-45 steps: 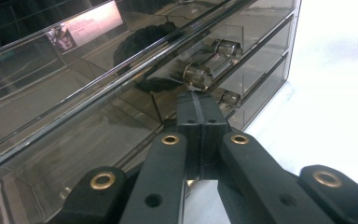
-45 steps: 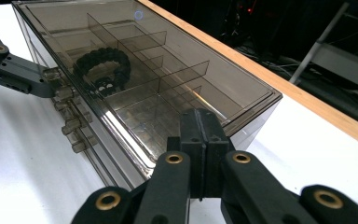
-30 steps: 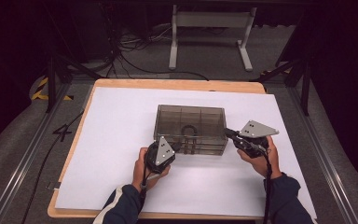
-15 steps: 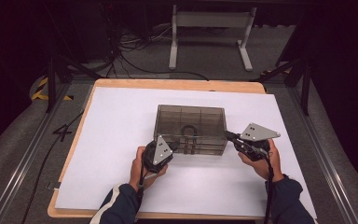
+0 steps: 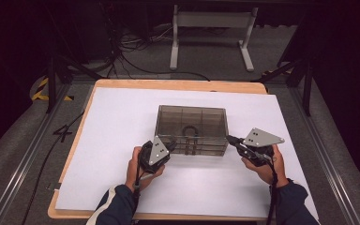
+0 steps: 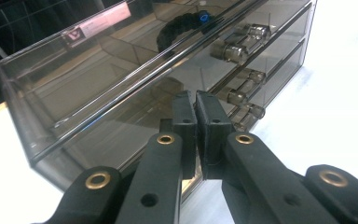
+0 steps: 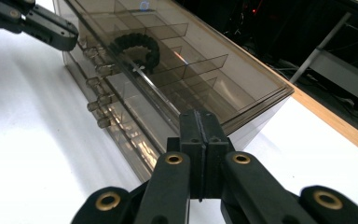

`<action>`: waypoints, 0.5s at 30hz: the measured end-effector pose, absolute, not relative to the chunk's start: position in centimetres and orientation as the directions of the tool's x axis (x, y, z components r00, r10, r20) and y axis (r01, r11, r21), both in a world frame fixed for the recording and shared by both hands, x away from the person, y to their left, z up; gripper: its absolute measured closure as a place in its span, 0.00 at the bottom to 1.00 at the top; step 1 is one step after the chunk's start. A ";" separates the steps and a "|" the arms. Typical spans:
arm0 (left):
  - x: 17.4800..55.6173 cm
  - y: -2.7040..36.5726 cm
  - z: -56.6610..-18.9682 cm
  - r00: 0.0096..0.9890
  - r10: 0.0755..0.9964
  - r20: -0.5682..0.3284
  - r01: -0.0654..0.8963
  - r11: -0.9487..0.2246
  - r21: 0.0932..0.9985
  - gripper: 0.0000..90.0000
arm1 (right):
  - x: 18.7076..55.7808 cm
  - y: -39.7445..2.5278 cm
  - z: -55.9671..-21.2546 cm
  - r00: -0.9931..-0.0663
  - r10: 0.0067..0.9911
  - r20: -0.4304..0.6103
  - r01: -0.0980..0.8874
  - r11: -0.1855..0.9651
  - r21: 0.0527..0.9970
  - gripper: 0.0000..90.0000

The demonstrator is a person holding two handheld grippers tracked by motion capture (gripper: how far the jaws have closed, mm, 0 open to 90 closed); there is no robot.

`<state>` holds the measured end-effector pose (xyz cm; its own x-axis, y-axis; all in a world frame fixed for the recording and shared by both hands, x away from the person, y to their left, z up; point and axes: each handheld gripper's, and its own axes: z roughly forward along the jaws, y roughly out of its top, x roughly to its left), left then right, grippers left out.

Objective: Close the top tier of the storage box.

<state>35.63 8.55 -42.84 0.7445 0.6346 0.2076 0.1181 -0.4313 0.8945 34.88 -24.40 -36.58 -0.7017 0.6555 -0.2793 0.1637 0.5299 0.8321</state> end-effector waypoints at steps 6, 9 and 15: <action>35.5 9.3 -42.8 0.741 0.634 0.223 0.121 -0.452 0.884 0.96 | 34.7 -24.3 -36.5 -0.704 0.652 -0.283 0.159 0.532 0.832 1.00; 35.6 9.6 -42.8 0.740 0.637 0.216 0.127 -0.447 0.885 0.96 | 34.5 -24.3 -36.5 -0.709 0.647 -0.281 0.159 0.535 0.830 1.00; 35.6 9.7 -42.8 0.740 0.633 0.227 0.124 -0.460 0.879 0.96 | 34.1 -24.5 -36.8 -0.713 0.641 -0.285 0.161 0.545 0.823 1.00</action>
<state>35.64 9.67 -42.84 0.7403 0.6329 0.2265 0.1239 -0.4597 0.8794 34.11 -24.53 -36.83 -0.7132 0.6405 -0.2846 0.1613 0.5452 0.8227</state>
